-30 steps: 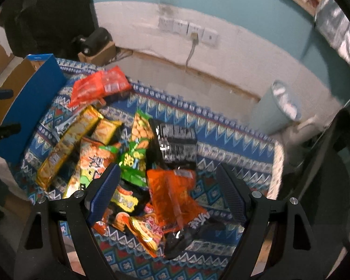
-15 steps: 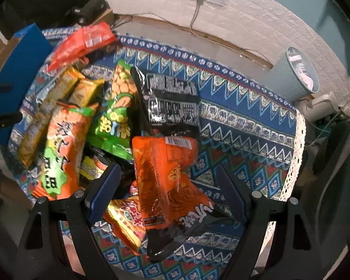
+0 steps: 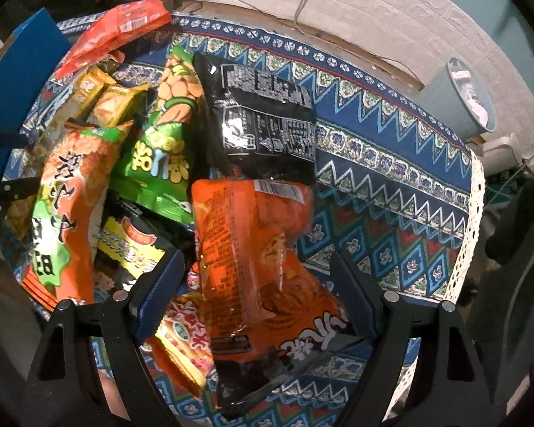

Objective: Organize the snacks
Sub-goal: 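Lower the left gripper onto the yellow bar packet while the right gripper lowers onto the orange chip bag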

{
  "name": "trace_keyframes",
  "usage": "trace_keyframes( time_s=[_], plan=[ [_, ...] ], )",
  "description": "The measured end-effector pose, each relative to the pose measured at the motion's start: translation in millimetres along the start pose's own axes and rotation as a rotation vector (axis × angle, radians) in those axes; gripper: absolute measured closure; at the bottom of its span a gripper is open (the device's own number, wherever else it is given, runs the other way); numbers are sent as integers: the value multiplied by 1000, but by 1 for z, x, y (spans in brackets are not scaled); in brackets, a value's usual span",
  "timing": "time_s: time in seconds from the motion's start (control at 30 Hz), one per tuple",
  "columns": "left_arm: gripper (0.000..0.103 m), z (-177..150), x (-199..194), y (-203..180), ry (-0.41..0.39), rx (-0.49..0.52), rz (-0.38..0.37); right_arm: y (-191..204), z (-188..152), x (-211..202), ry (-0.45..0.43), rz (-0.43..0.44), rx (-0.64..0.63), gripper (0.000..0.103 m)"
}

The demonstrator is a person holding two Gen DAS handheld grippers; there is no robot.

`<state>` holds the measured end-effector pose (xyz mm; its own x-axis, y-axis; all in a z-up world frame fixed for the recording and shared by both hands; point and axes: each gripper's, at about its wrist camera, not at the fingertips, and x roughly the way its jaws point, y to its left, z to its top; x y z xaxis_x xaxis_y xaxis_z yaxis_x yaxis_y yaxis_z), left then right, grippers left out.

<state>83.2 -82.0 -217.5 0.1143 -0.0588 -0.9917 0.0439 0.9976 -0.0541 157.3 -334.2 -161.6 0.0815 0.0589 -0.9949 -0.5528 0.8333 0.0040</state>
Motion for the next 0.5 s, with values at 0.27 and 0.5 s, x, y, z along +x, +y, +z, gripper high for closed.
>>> trace_keyframes(
  time_s=[0.27, 0.5],
  plan=[
    [23, 1, 23, -9, 9, 25, -6, -5, 1, 15, 27, 28, 25, 21],
    [61, 11, 28, -25, -39, 86, 48, -6, 2, 31, 43, 67, 36, 39]
  ],
)
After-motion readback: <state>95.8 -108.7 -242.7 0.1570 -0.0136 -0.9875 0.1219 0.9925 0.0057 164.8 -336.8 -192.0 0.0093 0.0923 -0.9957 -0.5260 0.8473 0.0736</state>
